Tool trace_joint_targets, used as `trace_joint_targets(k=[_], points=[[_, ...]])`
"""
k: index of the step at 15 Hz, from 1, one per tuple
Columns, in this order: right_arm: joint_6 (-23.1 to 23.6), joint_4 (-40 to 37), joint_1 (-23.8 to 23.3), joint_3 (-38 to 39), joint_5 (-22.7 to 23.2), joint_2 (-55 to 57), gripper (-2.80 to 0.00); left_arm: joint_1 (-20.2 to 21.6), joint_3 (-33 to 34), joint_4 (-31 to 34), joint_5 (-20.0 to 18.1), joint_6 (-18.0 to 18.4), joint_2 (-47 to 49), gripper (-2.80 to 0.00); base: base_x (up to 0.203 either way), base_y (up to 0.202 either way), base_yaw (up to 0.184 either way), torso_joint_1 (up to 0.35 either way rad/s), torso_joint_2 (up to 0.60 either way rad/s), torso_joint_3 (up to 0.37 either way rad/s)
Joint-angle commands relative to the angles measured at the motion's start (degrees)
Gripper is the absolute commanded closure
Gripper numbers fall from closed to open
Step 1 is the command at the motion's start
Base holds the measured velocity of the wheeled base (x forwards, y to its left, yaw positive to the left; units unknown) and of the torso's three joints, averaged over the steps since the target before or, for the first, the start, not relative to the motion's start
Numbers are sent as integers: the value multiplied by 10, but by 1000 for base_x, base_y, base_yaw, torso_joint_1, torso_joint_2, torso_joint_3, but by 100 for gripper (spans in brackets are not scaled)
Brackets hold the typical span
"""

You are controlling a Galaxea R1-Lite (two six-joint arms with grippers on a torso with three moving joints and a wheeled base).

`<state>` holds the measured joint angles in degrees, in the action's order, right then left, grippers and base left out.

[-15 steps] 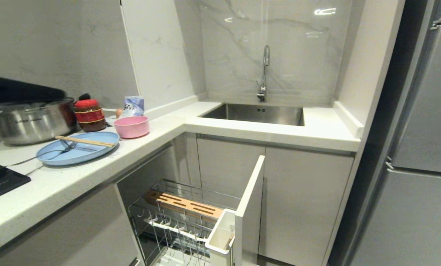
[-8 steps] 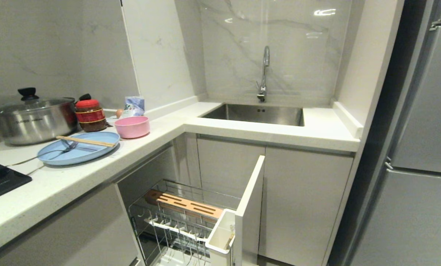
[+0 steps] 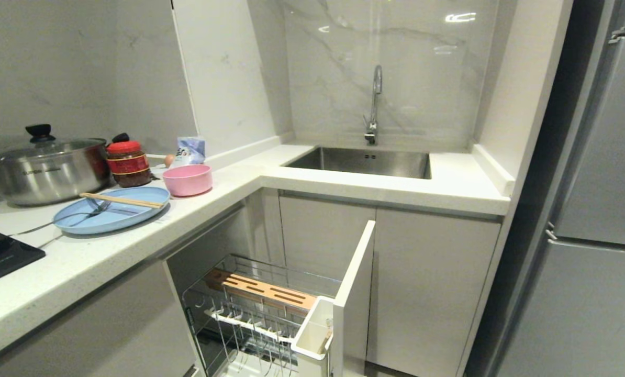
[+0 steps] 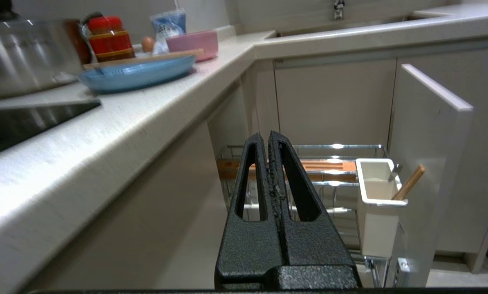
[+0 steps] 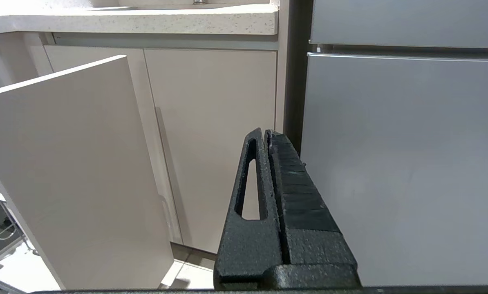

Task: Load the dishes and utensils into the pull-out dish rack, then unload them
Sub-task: Pick up the chopsticks and place it in the cupboard

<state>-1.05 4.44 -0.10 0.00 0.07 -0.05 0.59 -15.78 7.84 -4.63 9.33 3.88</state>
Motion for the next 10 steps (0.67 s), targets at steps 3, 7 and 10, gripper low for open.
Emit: trace_joint_targets(k=[3,7,10], points=[[0,0,0,15,0,0,0,-4,144,-91,-1,2,-39,0,0,0,0,0,0,0],[0,0,0,15,0,0,0,-5,165,-117,7,-24,-39,0,0,0,0,0,0,0],[0,0,0,15,0,0,0,-5,159,-71,14,-26,-39,0,0,0,0,0,0,0]])
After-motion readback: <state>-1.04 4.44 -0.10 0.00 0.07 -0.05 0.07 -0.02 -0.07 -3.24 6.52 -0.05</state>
